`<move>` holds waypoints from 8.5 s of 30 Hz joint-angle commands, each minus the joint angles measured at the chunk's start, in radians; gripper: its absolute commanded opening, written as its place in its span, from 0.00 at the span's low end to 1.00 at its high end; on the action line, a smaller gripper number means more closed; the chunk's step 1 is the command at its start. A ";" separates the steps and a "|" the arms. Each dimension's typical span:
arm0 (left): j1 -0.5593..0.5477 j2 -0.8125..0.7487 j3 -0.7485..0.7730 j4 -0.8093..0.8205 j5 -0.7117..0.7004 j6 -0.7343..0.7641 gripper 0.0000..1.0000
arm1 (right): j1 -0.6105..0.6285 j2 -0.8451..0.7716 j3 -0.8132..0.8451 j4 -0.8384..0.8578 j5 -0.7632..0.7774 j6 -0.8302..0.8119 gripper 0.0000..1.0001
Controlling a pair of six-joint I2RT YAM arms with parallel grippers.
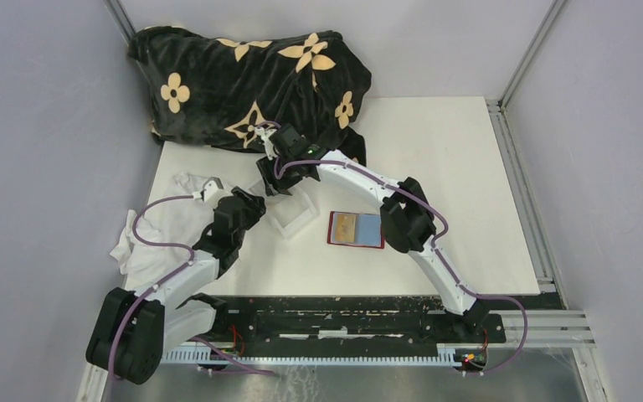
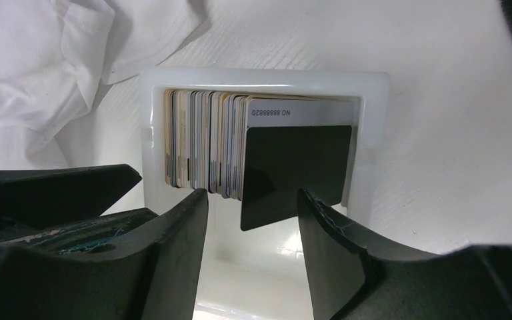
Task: Put the credit cards into the card holder
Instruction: Pick up the credit card from the storage box, then insert the credit card into the card holder.
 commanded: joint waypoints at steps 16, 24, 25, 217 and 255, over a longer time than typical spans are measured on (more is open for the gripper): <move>0.067 0.085 -0.042 0.145 0.055 -0.059 0.54 | -0.041 0.053 0.084 0.065 -0.156 0.149 0.53; 0.083 0.122 -0.050 0.174 0.086 -0.058 0.53 | -0.041 0.053 0.086 0.077 -0.190 0.185 0.50; 0.084 0.123 -0.049 0.176 0.087 -0.059 0.53 | -0.041 0.052 0.085 0.078 -0.193 0.188 0.50; -0.430 0.839 0.164 0.868 0.435 -0.237 0.03 | -0.336 -0.869 -1.405 0.354 0.242 0.338 0.01; -0.461 0.775 0.119 0.783 0.343 -0.298 0.03 | -0.353 -0.838 -1.411 0.366 0.215 0.338 0.01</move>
